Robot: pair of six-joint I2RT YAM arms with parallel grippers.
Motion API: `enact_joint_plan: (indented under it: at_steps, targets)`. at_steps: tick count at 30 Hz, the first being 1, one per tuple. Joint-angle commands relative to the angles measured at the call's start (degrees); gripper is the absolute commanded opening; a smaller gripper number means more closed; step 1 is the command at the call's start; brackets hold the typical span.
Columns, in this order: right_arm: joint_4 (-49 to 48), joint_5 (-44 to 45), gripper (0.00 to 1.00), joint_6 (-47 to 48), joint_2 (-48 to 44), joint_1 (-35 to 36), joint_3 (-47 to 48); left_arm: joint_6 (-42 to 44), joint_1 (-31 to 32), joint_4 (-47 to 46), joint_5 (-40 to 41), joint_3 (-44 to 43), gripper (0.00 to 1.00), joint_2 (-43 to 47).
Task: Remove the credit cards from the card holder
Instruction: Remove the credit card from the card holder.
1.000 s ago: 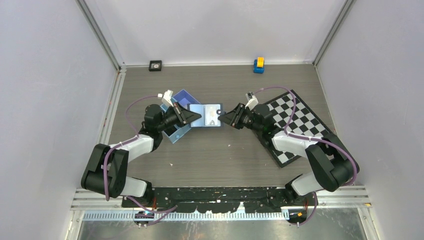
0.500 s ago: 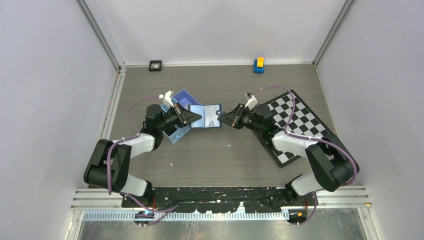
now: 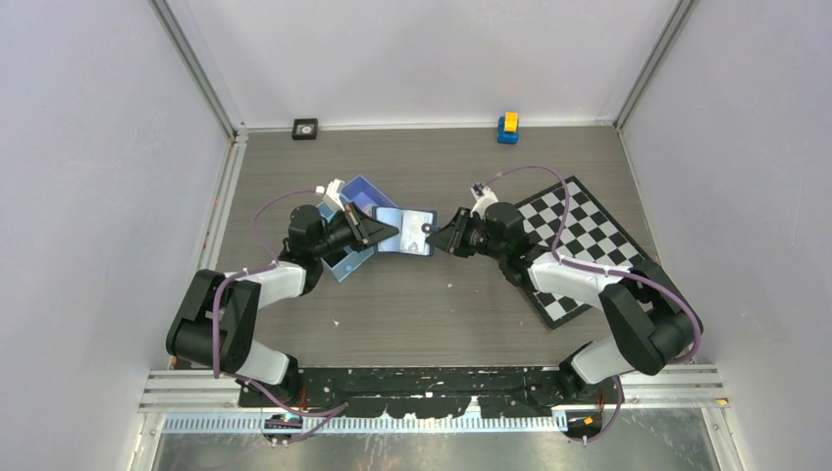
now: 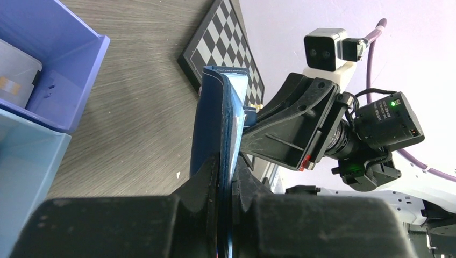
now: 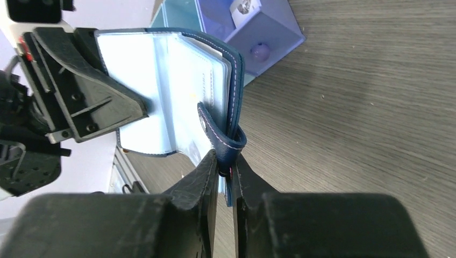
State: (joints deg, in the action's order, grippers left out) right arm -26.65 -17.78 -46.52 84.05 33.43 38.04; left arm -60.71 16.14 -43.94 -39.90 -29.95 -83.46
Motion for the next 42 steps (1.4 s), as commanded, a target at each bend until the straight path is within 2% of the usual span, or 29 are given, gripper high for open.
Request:
enact_joint_plan:
  at_steps: [1, 7, 12, 15, 17, 20, 29, 33, 39, 42]
  targets:
    - [1.7, 0.7, 0.2, 3.7, -1.0, 2.4, 2.9, 0.4, 2.1, -5.4, -3.7, -3.0, 0.0, 0.2]
    - [-7.3, -3.8, 0.27, 1.8, -2.7, 2.7, -0.3, 1.7, 2.1, -1.8, -2.7, -3.4, 0.0, -0.1]
    - [-8.8, -3.8, 0.22, 1.4, -3.8, 2.7, -1.0, 2.6, 2.2, -0.2, -2.5, -3.9, 0.0, -0.4]
    - [-9.0, -4.6, 0.25, 1.1, -3.1, 2.7, -0.7, 2.7, 2.1, 0.2, -2.4, -4.0, 0.0, -0.4]
    - [-11.3, -5.7, 0.26, 0.3, -3.2, 2.7, -1.3, 3.5, 2.1, 2.7, -1.5, -4.3, 0.0, -0.2]
    - [-13.9, -6.5, 0.2, -0.1, -4.7, 2.7, -2.5, 5.6, 2.1, 7.8, 0.2, -5.1, 0.0, -0.2]
    - [-19.5, -10.9, 0.17, -3.0, -2.6, 2.7, -2.6, 4.3, 2.4, 5.6, -1.4, -5.6, 0.0, -2.5]
    - [-21.9, -12.6, 0.21, -4.4, -1.0, 2.8, -2.3, 3.6, 3.0, 4.3, -2.3, -6.2, 0.0, -4.4]
    - [-19.5, -10.4, 0.28, -3.5, -2.0, 2.8, -2.5, 3.3, 3.1, 4.0, -2.3, -6.2, 0.0, -4.4]
    - [-16.0, -8.6, 0.39, -2.1, -2.4, 2.8, -2.0, 4.0, 3.1, 5.5, -2.0, -6.3, 0.0, -3.6]
